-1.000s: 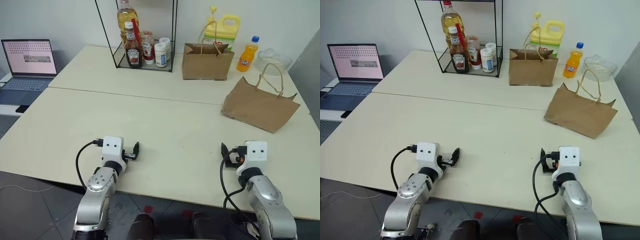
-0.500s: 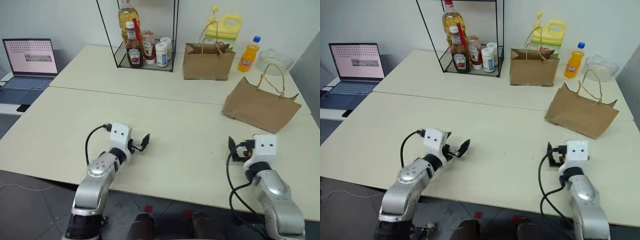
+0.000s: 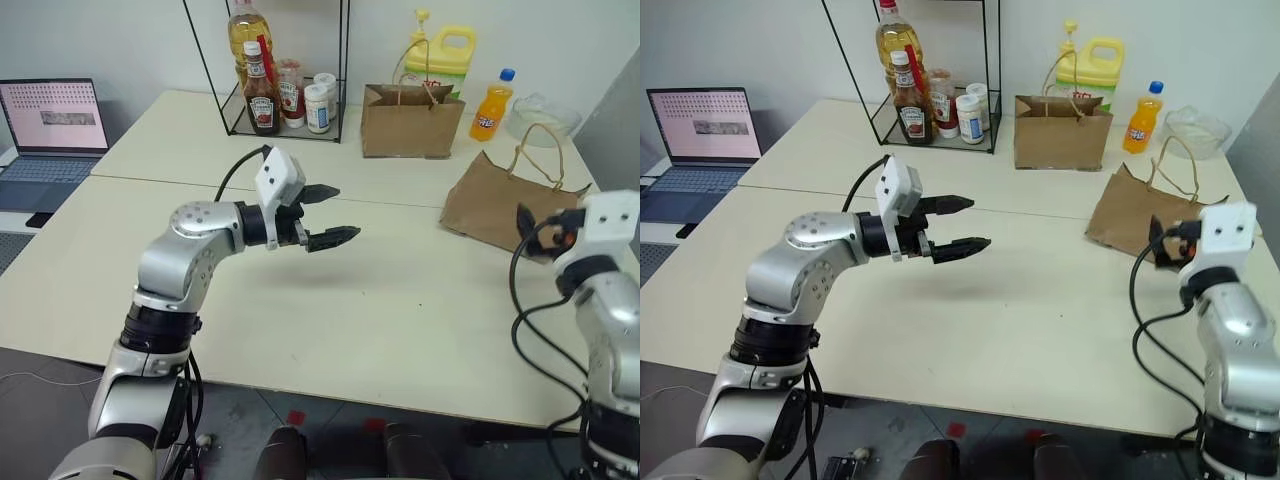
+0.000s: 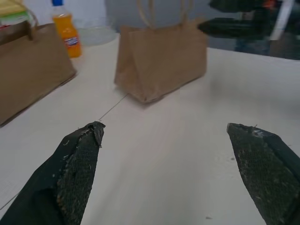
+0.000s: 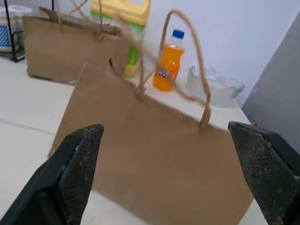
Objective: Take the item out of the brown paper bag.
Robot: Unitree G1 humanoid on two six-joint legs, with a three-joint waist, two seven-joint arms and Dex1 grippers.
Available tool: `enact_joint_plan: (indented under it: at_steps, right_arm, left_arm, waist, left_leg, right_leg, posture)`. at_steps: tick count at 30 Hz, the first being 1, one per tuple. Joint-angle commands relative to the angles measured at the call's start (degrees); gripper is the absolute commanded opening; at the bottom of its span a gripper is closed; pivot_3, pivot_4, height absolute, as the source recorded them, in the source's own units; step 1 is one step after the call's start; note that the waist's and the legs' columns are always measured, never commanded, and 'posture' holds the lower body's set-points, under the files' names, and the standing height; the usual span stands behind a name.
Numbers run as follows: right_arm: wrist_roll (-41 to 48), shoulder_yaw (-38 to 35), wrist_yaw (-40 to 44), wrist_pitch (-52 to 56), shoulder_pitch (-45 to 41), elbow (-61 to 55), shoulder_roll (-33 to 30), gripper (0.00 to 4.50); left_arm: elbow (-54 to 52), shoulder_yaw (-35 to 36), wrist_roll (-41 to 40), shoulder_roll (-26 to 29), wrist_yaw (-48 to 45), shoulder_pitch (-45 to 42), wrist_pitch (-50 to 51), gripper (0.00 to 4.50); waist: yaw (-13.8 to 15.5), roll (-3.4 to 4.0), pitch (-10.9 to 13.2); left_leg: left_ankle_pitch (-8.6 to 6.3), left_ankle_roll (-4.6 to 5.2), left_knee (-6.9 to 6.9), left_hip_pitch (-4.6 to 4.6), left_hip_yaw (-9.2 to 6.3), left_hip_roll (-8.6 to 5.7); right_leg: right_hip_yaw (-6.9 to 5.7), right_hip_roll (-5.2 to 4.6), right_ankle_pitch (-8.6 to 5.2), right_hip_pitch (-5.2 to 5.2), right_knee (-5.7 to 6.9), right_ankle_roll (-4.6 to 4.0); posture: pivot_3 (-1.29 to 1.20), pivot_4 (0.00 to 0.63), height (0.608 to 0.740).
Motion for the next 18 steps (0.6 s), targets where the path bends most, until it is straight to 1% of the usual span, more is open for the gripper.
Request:
enact_joint_plan:
  at_steps: [1, 4, 8, 10, 14, 18]
  right_arm:
    - [2.5, -1.92, 3.38, -2.28, -5.95, 6.22, -3.33, 4.5]
    - [3.2, -0.57, 6.62, -3.98, -12.18, 15.45, -5.61, 4.5]
    - [5.2, 0.91, 11.35, -3.82, -17.94, 24.8, -6.97, 4.5]
    - [4.82, 2.6, 14.87, -5.21, -22.28, 33.23, -7.86, 4.5]
    - [4.99, 3.76, 18.9, -6.12, -30.16, 46.91, -8.49, 4.5]
    - [5.75, 4.31, 22.58, -6.49, -35.92, 55.34, -8.26, 4.5]
  left_arm:
    - [1.38, 0.17, -0.63, 0.57, -2.76, -3.54, -1.52, 4.47]
    - [2.66, 0.89, -0.37, 0.61, -2.83, -4.72, -1.87, 4.47]
    - [2.22, 1.4, -0.78, 1.15, -2.99, -4.49, -1.52, 4.47]
    - [1.65, 1.65, -0.8, 1.53, -2.71, -3.96, -1.41, 4.47]
    - [0.17, 2.09, -1.29, 1.87, -1.91, -3.22, -0.62, 4.47]
    - [-0.65, 2.41, -1.53, 2.11, -1.21, -2.61, -0.28, 4.47]
  waist:
    - [-0.17, 0.03, 0.05]
    - [-0.3, 0.04, 0.06]
    - [-0.37, 0.04, 0.08]
    - [-0.52, 0.08, 0.11]
    - [-0.68, 0.14, 0.35]
    - [-0.84, 0.21, 0.46]
  left_leg:
    - [0.01, 0.01, 0.0, -0.03, 0.01, 0.0]
    - [0.01, 0.02, 0.03, -0.04, -0.01, 0.0]
    - [0.01, 0.02, 0.06, -0.11, 0.04, 0.0]
    - [0.02, 0.01, 0.06, -0.12, 0.07, 0.0]
    - [0.02, 0.03, 0.15, -0.12, 0.12, 0.0]
    - [0.12, -0.14, 0.16, -0.16, 0.13, 0.0]
  right_leg:
    - [0.0, 0.0, 0.0, -0.01, -0.01, -0.01]
    - [-0.02, 0.0, 0.0, 0.0, -0.01, 0.0]
    - [-0.01, -0.02, 0.0, -0.03, -0.02, -0.01]
    - [0.0, -0.02, 0.0, -0.04, -0.02, -0.01]
    - [0.02, -0.03, 0.01, -0.03, 0.0, -0.01]
    - [0.01, -0.04, 0.01, -0.04, -0.01, -0.01]
  posture:
    - [0.0, 0.15, 0.74]
    - [0.0, 0.15, 0.74]
    - [0.0, 0.15, 0.74]
    - [0.0, 0.15, 0.74]
    - [0.0, 0.15, 0.74]
    - [0.0, 0.15, 0.74]
